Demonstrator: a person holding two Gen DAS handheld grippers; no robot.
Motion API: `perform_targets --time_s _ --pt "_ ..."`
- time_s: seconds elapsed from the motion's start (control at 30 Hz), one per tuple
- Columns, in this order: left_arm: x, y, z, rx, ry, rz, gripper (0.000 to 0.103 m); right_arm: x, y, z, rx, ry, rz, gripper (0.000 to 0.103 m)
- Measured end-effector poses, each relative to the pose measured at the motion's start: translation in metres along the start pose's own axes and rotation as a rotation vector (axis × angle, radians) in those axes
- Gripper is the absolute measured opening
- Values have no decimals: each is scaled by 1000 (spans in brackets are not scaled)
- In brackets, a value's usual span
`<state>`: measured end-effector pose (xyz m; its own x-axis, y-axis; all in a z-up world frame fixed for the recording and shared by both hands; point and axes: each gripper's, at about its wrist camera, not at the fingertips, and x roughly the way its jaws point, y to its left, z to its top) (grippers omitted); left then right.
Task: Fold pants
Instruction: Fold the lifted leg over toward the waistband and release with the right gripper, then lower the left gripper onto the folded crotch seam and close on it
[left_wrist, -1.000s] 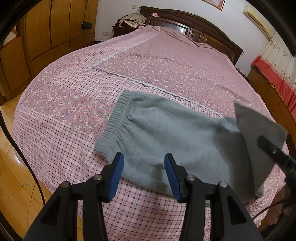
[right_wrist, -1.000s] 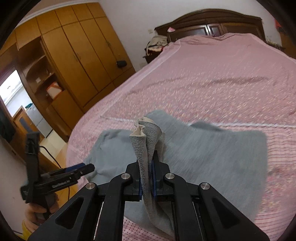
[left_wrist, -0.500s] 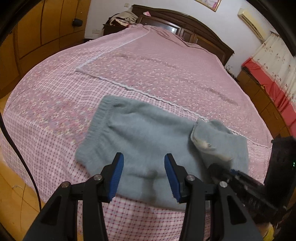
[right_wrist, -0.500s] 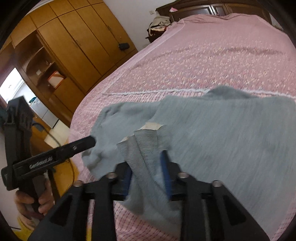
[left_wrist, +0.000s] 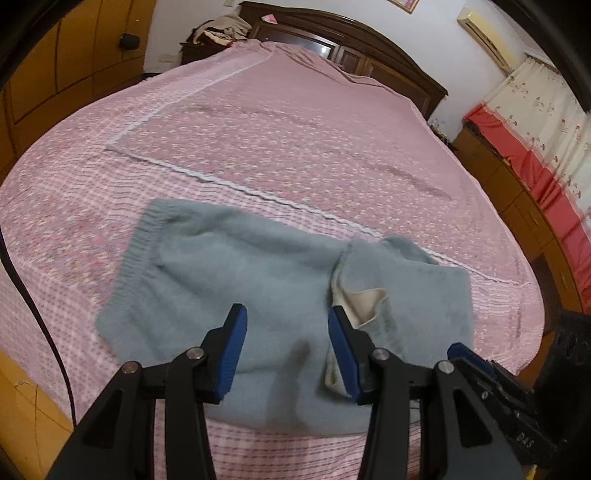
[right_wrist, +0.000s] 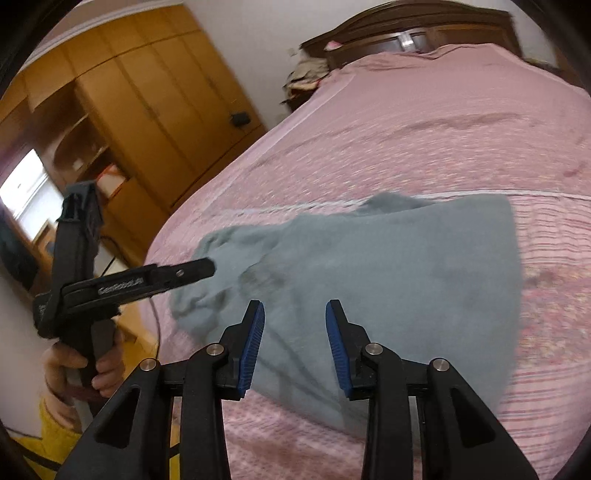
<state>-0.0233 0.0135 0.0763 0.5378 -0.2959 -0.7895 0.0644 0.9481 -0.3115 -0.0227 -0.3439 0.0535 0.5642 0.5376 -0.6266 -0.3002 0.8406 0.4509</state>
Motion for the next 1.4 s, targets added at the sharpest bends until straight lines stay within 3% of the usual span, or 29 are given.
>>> perform_targets --time_s 0.1,0.3,0.47,0.53,0.63,0.7,1.03,1.17,1.27,1.33,1.4 --pt "7 -13 3 19 17 -13 48 4 -11 1 20 2 -62 36" --pt "11 -31 5 60 30 -14 48 22 -19 -2 52 42 -41 36" --pt "11 -23 3 39 24 21 48 44 -13 5 -22 62 -42 36" --pt "10 -16 1 21 31 31 48 53 -8 3 -30 97 3 36" --pt "8 0 -5 -13 35 52 48 54 3 -4 -40 142 197 36" --pt "7 10 -9 -37 36 67 48 51 11 -8 -63 148 253 36" --pt "5 11 -8 -38 40 46 48 53 8 -11 -66 144 168 36" --pt "13 -2 -6 -19 59 20 48 58 17 -21 -99 205 205 36" --pt "19 -11 -7 6 73 18 48 46 20 -22 -109 191 222 36" --pt "22 -18 -6 29 78 19 48 35 15 -20 -90 163 185 36" --pt "25 -25 -4 53 82 18 48 22 5 -16 -79 117 76 36"
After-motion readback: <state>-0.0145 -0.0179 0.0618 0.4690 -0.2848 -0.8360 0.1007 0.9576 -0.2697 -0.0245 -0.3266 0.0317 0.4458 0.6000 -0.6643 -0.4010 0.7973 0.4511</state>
